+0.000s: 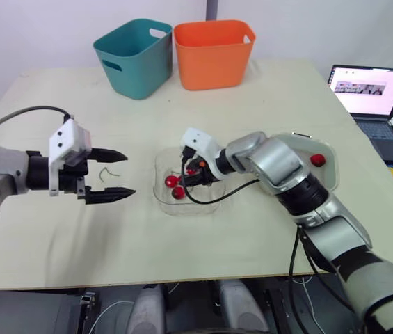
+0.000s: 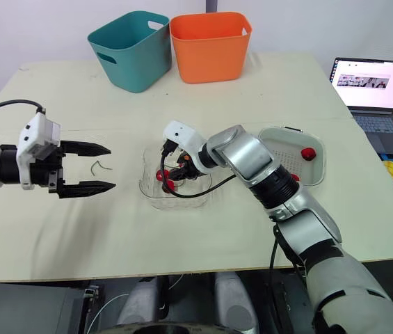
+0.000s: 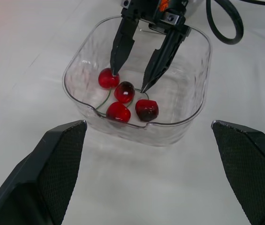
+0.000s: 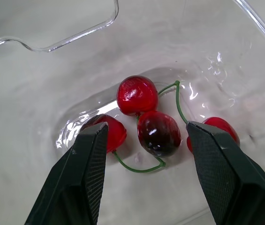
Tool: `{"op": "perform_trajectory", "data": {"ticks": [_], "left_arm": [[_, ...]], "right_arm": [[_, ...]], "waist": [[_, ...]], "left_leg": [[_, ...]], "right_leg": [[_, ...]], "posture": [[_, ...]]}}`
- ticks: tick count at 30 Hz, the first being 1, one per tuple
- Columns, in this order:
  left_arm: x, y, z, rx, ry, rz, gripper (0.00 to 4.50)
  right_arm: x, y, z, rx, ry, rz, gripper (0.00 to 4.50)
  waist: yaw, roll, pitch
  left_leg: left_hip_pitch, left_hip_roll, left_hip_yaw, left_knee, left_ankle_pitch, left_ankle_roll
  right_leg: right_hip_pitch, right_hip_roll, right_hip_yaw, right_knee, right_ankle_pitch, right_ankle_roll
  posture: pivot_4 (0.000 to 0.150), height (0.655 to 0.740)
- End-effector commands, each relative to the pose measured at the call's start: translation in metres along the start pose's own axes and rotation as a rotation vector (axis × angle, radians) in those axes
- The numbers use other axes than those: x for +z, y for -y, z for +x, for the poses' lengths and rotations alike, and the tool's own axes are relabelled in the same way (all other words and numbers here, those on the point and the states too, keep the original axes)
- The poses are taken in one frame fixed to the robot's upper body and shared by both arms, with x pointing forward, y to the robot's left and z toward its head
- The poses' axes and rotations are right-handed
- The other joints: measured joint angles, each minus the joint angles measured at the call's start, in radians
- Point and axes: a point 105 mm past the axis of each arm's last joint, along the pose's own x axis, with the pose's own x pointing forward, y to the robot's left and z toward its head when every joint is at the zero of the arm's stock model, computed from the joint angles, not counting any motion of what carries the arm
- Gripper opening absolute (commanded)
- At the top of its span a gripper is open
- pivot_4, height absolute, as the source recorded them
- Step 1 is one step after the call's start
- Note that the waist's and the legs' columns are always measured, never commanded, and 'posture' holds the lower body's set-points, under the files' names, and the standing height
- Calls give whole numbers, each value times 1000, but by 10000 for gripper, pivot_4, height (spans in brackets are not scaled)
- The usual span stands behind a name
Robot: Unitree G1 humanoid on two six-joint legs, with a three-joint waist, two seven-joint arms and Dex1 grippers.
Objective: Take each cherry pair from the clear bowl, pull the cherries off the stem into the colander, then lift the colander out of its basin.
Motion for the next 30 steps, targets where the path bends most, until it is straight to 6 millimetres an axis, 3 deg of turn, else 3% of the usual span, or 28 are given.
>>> {"op": "perform_trajectory", "data": {"ticks": [1,7,10,14,15,22,25,30], "left_arm": [[8,-2,-1,10,13,44,45000],[8,-3,-1,14,17,42,45000],[8,-3,-1,19,18,40,45000],[9,-3,-1,23,21,40,45000],[10,-4,-1,24,22,41,45000],[11,-6,1,31,29,42,45000],[11,-9,0,40,30,41,45000],[9,-12,-1,44,29,39,45000]], "right_arm": [[6,-1,5,-7,9,-58,27923],[3,3,14,-18,-11,-84,27923],[2,3,15,-15,-15,-98,22416],[1,3,14,-19,-24,-133,9442],[1,2,14,-18,-24,-137,7985],[25,4,-7,-42,40,-185,7314],[43,9,-32,-64,97,-198,7314],[43,17,-53,-97,114,-196,7314]], "waist": [[0,0,0],[0,0,0],[0,0,0],[0,0,0],[0,0,0],[1,0,0],[1,0,0],[1,0,0]], "left_leg": [[0,0,0,0,0,0],[0,0,0,0,0,0],[0,0,0,0,0,0],[0,0,0,0,0,0],[0,0,0,0,0,0],[0,0,0,0,0,0],[0,0,0,0,0,0],[0,0,-1,0,0,0]], "right_leg": [[0,0,0,0,0,0],[0,0,0,0,0,0],[0,0,0,0,0,0],[0,0,0,0,0,0],[0,0,0,0,0,0],[0,0,0,0,0,0],[0,0,0,0,0,0],[0,0,-1,-1,0,0]], "posture": [[1500,7400],[1500,7400],[1500,7400],[1500,7400],[1500,7400],[1500,7400],[1500,7400],[1500,7400]]}}
